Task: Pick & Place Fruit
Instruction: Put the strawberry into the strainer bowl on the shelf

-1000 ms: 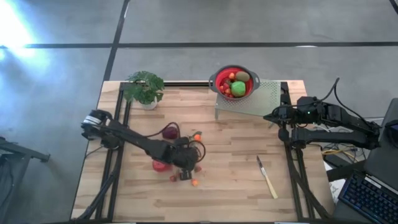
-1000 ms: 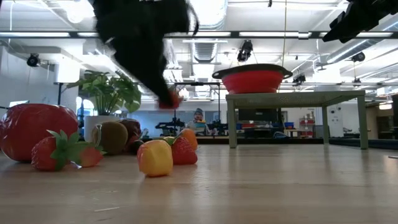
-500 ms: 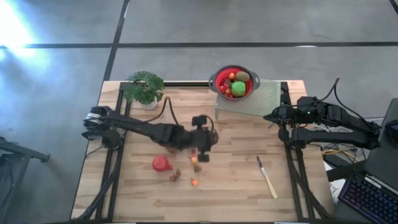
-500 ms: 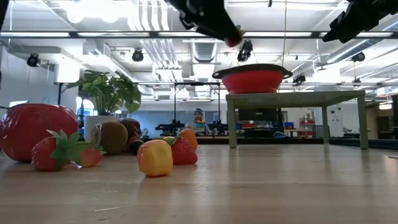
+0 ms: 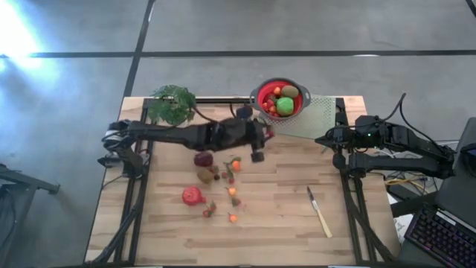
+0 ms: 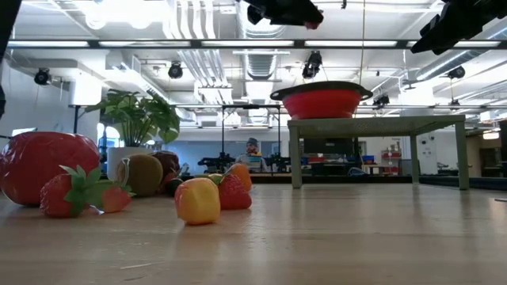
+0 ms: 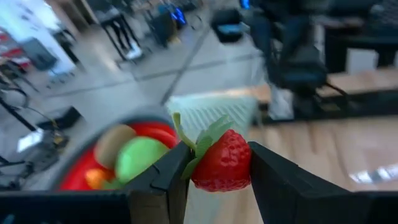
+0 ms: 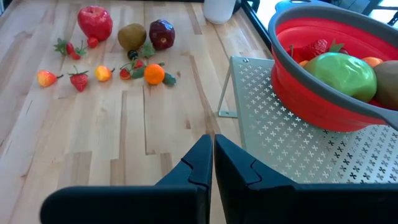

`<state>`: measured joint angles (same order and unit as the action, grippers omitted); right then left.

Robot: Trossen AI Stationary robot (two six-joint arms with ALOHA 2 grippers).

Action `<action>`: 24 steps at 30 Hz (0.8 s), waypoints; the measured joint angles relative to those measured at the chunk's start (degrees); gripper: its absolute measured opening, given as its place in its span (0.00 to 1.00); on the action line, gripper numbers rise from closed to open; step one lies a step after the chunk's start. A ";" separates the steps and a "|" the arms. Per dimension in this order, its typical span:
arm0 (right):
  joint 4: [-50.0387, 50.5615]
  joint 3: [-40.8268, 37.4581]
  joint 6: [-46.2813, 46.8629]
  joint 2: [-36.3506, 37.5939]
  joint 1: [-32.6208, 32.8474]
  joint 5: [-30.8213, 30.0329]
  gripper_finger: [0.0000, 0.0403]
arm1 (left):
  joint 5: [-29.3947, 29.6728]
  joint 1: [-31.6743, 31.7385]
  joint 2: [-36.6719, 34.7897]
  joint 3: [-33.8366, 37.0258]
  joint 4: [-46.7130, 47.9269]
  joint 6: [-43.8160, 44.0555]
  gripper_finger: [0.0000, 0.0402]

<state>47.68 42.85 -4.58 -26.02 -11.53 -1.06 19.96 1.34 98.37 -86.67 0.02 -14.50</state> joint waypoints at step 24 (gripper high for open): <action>-0.02 -0.01 0.00 0.00 0.00 0.00 0.03 | -7.96 18.21 3.45 1.97 -12.51 2.24 0.38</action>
<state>47.66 42.83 -4.58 -26.02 -11.53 -1.06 12.00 19.55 101.82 -84.71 -12.49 -12.26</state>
